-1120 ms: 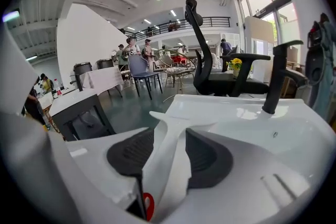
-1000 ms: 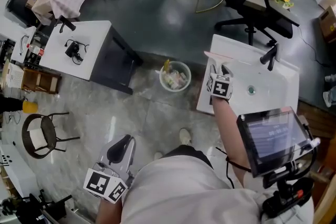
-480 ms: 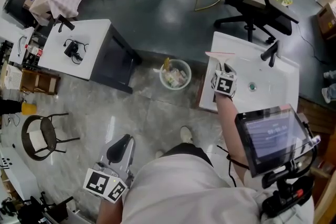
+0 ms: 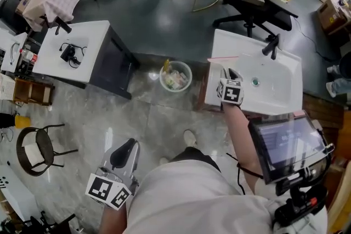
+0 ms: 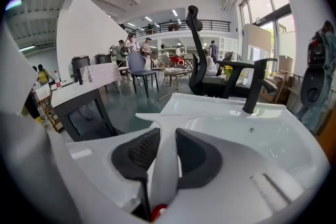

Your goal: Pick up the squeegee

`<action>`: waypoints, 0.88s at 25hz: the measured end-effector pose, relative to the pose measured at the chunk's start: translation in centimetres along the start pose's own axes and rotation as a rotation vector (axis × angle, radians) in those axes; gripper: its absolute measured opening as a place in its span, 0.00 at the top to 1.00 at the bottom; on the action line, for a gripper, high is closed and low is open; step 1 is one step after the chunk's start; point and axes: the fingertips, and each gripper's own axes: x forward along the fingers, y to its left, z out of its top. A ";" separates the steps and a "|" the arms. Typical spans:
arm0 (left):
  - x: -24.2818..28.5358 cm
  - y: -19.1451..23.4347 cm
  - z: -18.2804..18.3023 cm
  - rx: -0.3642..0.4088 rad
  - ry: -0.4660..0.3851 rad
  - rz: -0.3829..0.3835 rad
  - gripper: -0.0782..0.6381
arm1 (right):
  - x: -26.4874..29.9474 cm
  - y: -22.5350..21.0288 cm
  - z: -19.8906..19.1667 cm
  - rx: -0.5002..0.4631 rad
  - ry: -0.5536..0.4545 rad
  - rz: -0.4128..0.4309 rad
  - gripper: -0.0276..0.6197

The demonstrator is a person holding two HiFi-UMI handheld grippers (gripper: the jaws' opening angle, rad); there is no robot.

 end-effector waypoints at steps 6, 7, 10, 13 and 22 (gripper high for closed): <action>-2.5 -0.8 -1.6 0.015 -0.014 -0.087 0.83 | -6.5 2.1 -0.6 -0.018 -0.035 0.013 0.80; -3.2 -0.9 -1.9 0.015 -0.014 -0.097 0.83 | -7.7 2.7 -0.9 -0.015 -0.042 0.018 0.80; -4.8 -1.3 -2.7 0.019 -0.022 -0.142 0.83 | -11.6 3.5 -1.3 -0.014 -0.066 0.013 0.80; -6.6 -1.7 -3.5 0.026 -0.024 -0.181 0.83 | -15.3 4.6 -1.7 -0.010 -0.087 0.012 0.80; -11.9 -2.8 -5.8 0.032 -0.031 -0.266 0.83 | -25.1 8.7 -3.8 0.000 -0.123 0.038 0.80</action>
